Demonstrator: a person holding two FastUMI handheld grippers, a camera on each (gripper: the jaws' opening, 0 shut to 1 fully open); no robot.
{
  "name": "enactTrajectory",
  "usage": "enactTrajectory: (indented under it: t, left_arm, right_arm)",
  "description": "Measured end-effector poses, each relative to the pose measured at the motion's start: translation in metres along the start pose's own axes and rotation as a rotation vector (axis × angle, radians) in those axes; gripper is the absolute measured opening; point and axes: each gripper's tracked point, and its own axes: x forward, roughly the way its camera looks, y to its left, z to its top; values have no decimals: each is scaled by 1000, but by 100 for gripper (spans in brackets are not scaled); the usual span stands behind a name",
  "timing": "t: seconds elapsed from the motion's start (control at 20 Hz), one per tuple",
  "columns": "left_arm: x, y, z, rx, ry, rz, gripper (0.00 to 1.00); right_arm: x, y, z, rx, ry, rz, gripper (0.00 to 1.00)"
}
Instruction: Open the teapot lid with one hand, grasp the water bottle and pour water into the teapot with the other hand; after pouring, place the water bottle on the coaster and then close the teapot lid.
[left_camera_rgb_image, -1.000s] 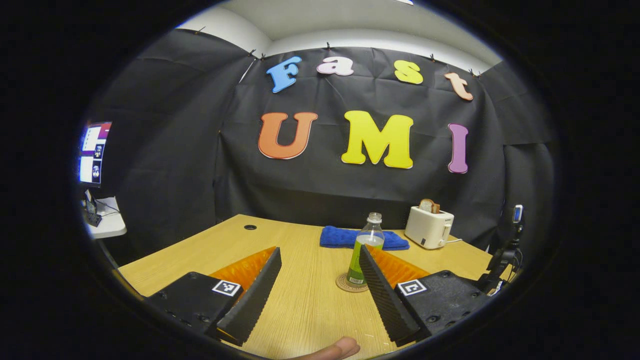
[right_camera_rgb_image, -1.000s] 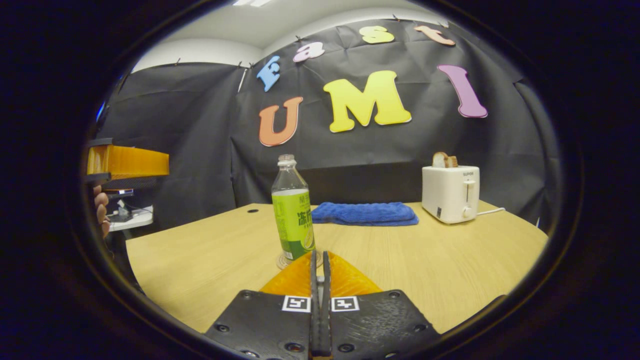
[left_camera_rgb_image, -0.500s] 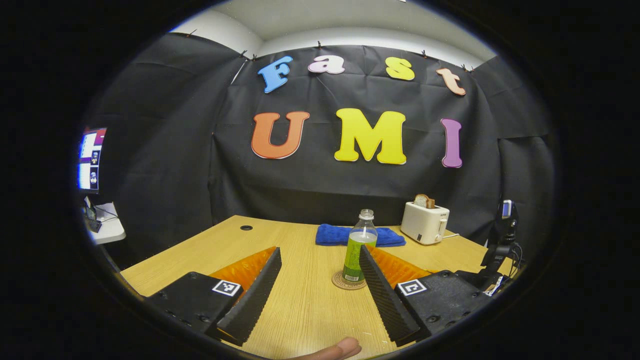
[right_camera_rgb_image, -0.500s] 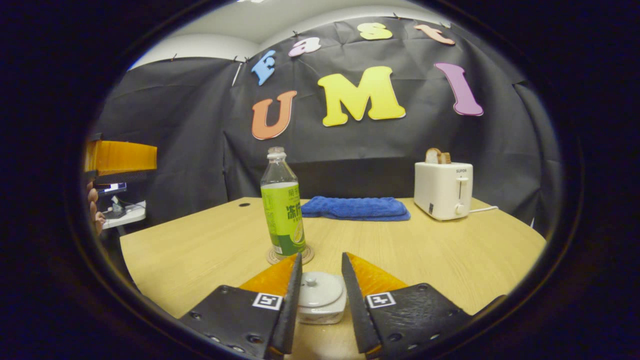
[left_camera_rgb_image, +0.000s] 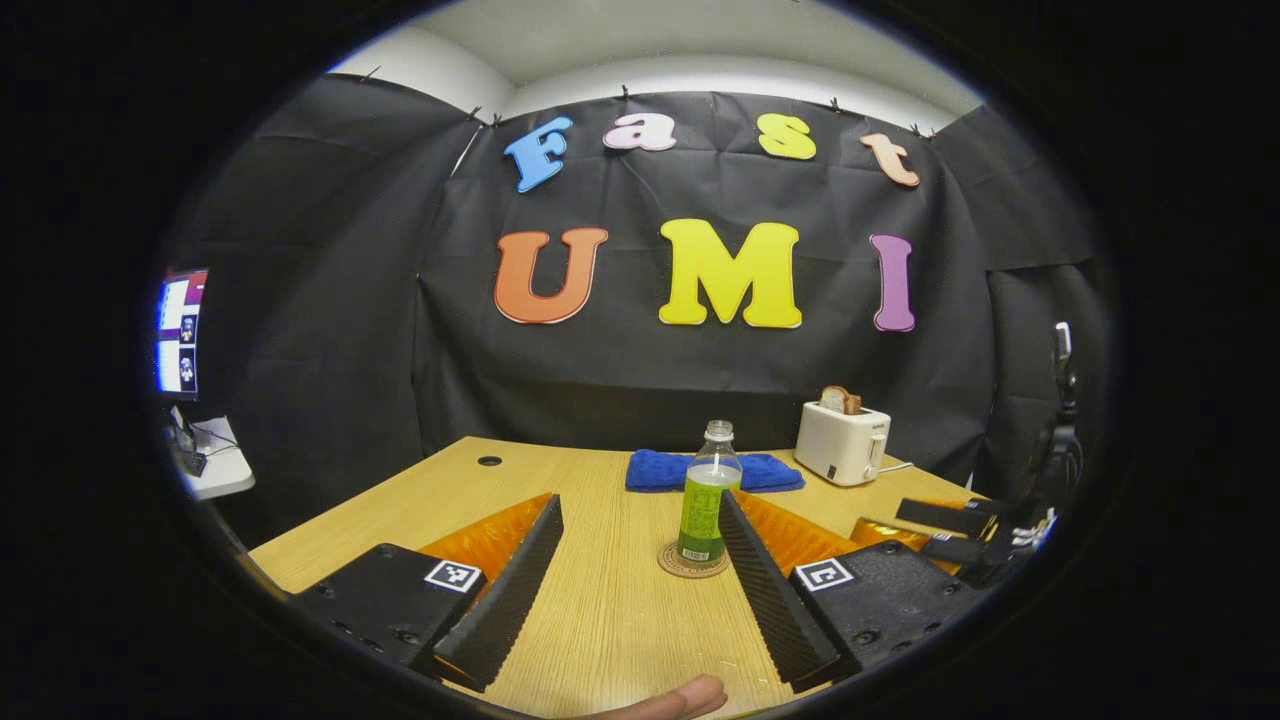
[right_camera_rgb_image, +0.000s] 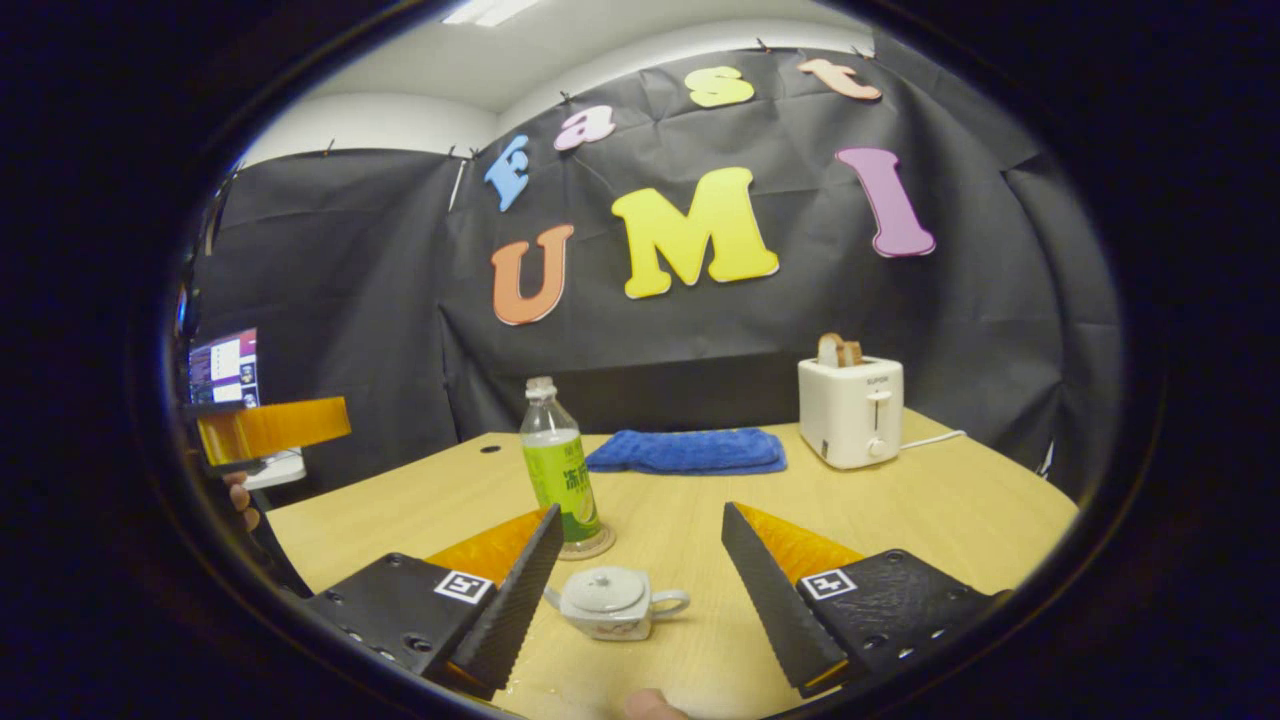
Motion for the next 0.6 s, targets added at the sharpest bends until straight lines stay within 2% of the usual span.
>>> enactTrajectory:
  t: [0.15,0.3,0.6]
  left_arm:
    - [-8,2,7,11,-7,28,98]
    - [-15,-8,11,-5,-9,11,98]
    - [-23,-23,15,1,-14,-8,98]
  right_arm:
    - [-25,-24,32,-22,-38,-67,96]
    - [-48,-51,49,-43,-46,-135,95]
    - [-93,-87,73,-66,-84,-191,95]
